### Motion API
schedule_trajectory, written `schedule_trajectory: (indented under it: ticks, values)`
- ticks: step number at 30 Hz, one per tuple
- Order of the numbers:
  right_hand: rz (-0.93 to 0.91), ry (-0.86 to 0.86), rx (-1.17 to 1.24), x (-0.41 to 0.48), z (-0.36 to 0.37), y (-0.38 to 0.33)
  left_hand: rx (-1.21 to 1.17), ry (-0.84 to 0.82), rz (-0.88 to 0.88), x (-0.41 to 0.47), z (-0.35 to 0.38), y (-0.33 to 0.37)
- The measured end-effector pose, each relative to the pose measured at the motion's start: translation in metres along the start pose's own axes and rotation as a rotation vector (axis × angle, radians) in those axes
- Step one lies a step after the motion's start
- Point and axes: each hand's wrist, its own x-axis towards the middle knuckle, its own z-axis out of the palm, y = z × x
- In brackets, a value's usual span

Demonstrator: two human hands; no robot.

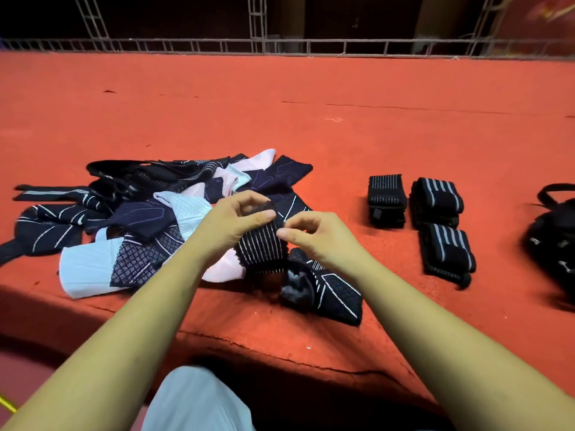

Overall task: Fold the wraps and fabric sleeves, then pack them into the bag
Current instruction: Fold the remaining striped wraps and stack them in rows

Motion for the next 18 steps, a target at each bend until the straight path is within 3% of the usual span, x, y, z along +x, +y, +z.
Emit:
schedule_trajectory:
  ticks: [3, 6, 11, 16, 18]
  values:
    - [-0.019, 0.024, -0.011, 0.005, 0.002, -0.011, -0.156, 0.081, 0.017, 0.000, 0.006, 0.000]
    - [0.017, 0.146, 0.138, 0.007, 0.002, -0.016, -0.277, 0.079, -0.027, -0.006, 0.012, -0.006]
    - [0.111, 0.190, 0.286, 0.010, 0.003, -0.024, -0.201, 0.153, 0.045, -0.009, 0.008, -0.003]
    - [0.178, 0.064, 0.204, 0.020, -0.005, -0.030, 0.076, -0.054, 0.088, -0.009, 0.004, 0.017]
    - [0.181, 0.018, 0.138, 0.024, -0.010, -0.033, 0.105, -0.051, 0.102, -0.008, 0.002, 0.015]
